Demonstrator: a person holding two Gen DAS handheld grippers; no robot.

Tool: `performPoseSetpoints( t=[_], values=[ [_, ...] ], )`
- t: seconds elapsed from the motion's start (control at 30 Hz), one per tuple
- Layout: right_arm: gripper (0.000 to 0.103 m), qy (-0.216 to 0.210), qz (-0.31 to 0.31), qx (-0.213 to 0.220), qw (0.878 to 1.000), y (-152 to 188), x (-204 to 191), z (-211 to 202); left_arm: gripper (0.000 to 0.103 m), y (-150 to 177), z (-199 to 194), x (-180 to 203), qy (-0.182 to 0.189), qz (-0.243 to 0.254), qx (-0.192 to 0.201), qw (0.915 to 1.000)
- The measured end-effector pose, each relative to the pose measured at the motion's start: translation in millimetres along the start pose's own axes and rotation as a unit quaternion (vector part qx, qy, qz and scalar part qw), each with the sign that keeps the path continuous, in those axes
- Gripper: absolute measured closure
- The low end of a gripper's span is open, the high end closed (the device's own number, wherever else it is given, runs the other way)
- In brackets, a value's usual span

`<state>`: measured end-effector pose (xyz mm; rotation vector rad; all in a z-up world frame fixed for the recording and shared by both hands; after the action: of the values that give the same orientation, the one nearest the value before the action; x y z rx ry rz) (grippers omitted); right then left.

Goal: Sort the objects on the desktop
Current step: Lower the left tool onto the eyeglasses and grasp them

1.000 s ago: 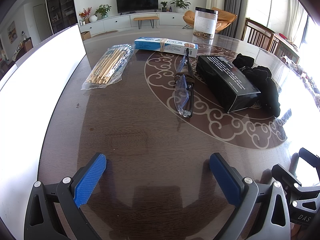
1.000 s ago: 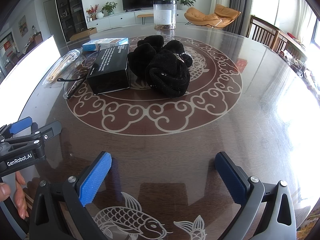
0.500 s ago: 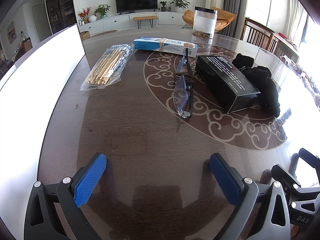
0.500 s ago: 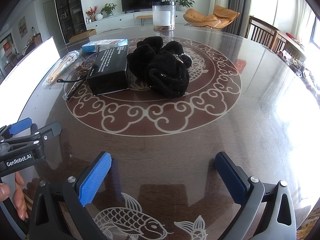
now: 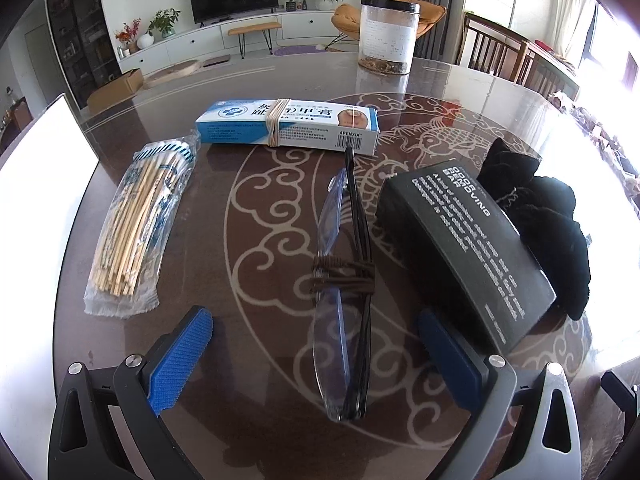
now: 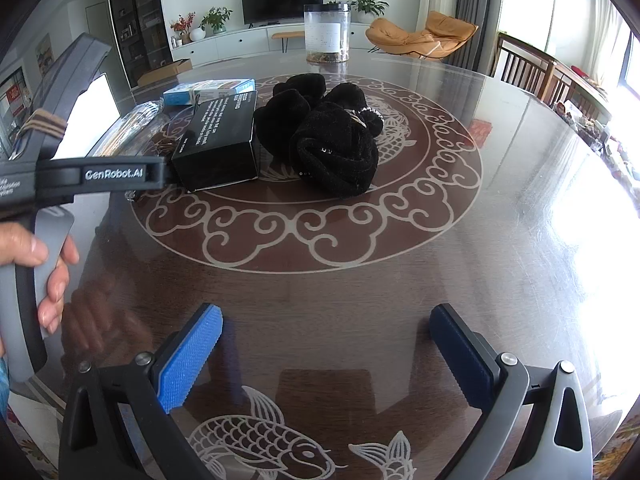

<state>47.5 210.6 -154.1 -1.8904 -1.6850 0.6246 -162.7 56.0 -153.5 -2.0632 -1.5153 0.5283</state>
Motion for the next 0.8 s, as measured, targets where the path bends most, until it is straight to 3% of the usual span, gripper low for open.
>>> performPoseSetpoints(
  t=[0.23,0.27,0.3,0.37,0.53,0.8],
  values=[
    [0.000,0.001,0.000,0.001,1.000,0,0,0,0.000,-21,14,0,0.001,0.004,-0.035,0.9994],
    [0.000,0.001,0.000,0.001,1.000,0,0,0,0.014,-21,12,0,0.001,0.005,-0.023,0.9997],
    [0.000,0.001,0.000,0.001,1.000,0,0,0,0.043,-22,7,0,0.001,0.006,-0.007,1.0000],
    [0.000,0.001,0.000,0.001,1.000,0,0,0,0.075,-23,1,2,0.000,0.006,0.002,1.0000],
    [0.000,0.001,0.000,0.001,1.000,-1,0,1,0.075,-5,-13,0,-0.001,0.000,0.013,0.9999],
    [0.000,0.001,0.000,0.001,1.000,0,0,1,0.074,60,-64,-25,-0.009,-0.004,0.032,0.9994]
  ],
)
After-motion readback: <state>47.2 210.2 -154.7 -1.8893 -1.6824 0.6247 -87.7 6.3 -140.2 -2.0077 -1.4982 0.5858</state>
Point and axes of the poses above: each gripper's, at about its wrist camera, not at the fingertips, and z roughly the way its jaws point, x to its right, y to its underside, the point moved 2 cm from there along z, roughly the way its jaws point, and after that the axes turned 6 degrees about x, right-handed, at the moved point
